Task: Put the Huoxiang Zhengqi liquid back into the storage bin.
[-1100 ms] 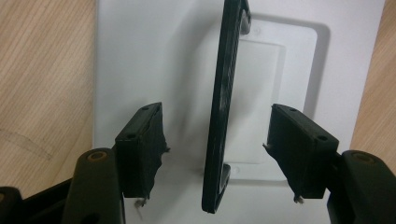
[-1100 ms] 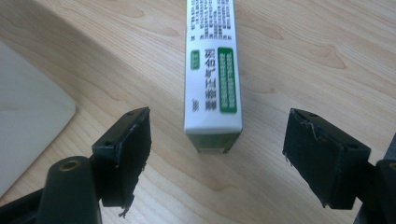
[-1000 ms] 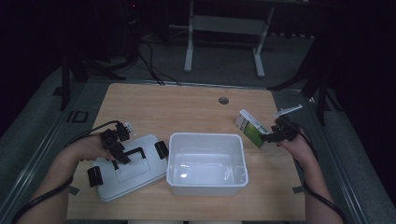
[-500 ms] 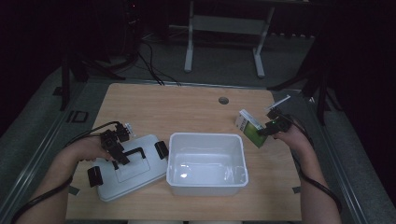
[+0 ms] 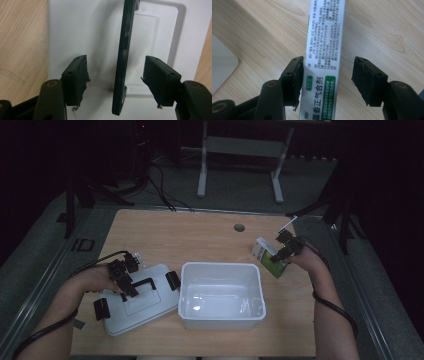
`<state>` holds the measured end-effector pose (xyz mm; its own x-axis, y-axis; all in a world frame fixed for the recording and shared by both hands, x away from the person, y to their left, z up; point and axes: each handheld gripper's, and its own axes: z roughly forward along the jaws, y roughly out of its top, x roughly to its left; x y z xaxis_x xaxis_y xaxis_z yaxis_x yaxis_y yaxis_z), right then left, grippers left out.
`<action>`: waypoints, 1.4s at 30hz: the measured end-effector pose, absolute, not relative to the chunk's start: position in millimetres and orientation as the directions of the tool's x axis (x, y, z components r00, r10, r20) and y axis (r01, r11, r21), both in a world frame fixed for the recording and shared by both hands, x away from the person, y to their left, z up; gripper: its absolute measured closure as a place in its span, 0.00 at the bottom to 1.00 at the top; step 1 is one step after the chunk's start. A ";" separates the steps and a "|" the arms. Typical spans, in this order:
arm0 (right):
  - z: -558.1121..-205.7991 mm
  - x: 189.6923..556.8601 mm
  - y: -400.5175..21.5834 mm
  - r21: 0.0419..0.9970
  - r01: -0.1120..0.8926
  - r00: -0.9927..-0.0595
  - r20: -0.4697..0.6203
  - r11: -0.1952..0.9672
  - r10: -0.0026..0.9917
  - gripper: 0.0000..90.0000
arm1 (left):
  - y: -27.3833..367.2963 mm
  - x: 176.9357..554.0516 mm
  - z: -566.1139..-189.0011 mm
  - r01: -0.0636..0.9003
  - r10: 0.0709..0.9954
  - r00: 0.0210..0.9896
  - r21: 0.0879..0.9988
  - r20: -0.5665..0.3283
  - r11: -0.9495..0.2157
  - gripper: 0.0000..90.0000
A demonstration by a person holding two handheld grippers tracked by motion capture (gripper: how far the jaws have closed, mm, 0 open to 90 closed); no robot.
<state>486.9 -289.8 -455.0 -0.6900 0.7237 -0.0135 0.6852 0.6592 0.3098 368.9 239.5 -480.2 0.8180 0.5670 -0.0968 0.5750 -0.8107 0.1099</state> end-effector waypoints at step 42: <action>-440.4 463.5 -269.0 0.208 0.532 -0.831 -0.058 0.821 0.553 0.71 | 229.7 365.9 -479.6 0.562 0.555 0.827 0.117 -0.091 -0.819 0.41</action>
